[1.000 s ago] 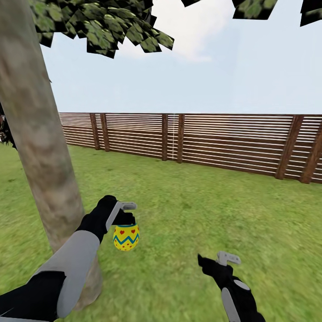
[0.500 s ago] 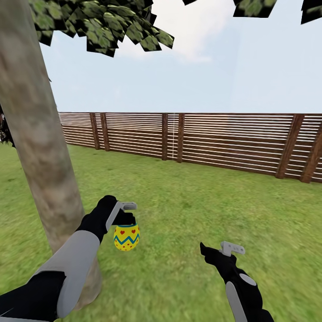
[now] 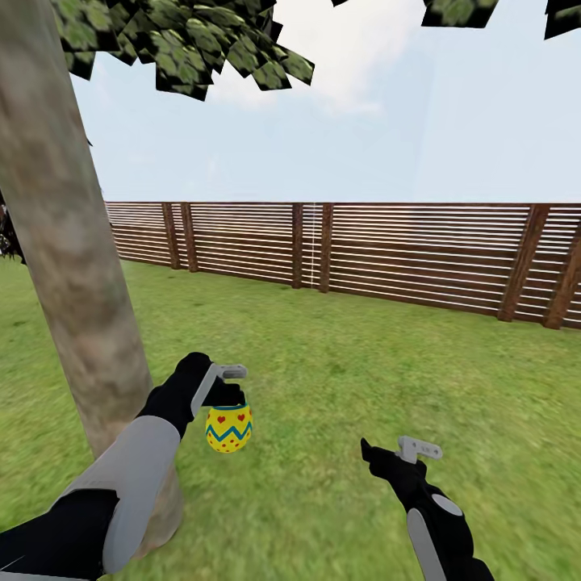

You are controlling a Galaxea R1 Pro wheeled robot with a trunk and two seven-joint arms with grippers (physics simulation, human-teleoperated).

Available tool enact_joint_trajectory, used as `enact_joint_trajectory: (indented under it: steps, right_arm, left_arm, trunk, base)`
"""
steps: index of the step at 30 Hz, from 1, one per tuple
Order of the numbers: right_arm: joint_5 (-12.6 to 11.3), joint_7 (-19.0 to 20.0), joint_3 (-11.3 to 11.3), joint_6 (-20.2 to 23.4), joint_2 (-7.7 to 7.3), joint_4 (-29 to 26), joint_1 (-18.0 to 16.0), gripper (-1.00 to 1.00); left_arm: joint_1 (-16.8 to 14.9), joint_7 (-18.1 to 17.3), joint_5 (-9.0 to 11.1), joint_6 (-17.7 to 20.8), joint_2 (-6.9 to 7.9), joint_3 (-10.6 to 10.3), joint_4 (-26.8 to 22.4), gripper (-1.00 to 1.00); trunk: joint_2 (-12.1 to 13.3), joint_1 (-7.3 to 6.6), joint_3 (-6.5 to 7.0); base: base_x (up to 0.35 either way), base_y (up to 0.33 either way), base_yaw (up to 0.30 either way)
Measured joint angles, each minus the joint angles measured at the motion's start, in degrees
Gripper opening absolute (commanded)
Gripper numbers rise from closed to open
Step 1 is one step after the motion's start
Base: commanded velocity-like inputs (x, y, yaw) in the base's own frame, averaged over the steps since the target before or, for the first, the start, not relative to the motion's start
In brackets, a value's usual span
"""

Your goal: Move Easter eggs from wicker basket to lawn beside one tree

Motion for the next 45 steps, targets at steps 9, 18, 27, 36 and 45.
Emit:
enact_joint_trajectory:
  steps: [9,18,27,36,45]
  right_arm:
    - [0.00,0.00,0.14,0.00,0.02,0.42,0.00,1.00]
    - [0.00,0.00,0.19,0.00,0.05,0.46,0.00,1.00]
    - [0.05,0.01,0.19,0.00,0.04,0.50,0.00,1.00]
    - [0.00,0.08,0.24,0.00,0.19,0.46,0.00,1.00]
    - [0.00,0.08,0.13,0.17,0.15,0.54,0.00,1.00]
  left_arm:
    - [0.00,-0.01,0.01,0.00,-0.13,0.00,3.74,-1.00]
    - [0.00,0.00,0.01,0.00,-0.67,0.00,4.17,-1.00]
    - [0.00,0.28,0.01,0.00,-1.06,-0.11,6.04,-1.00]
    - [-0.09,0.54,-0.03,0.00,-1.40,-0.24,7.88,-1.00]
    - [-0.09,0.63,-0.09,0.00,-1.44,-0.24,7.92,-1.00]
  trunk:
    - [-3.61,1.98,-1.62]
    - [-7.23,3.96,-3.24]
    - [-10.84,5.93,-4.86]
    - [-14.45,7.91,-6.46]
    - [-18.06,9.89,-8.49]
  base:
    - [-0.045,0.000,0.000]
    - [-0.004,0.000,0.000]
    - [0.000,0.000,0.000]
    - [0.000,0.000,0.000]
    - [0.000,0.000,0.000]
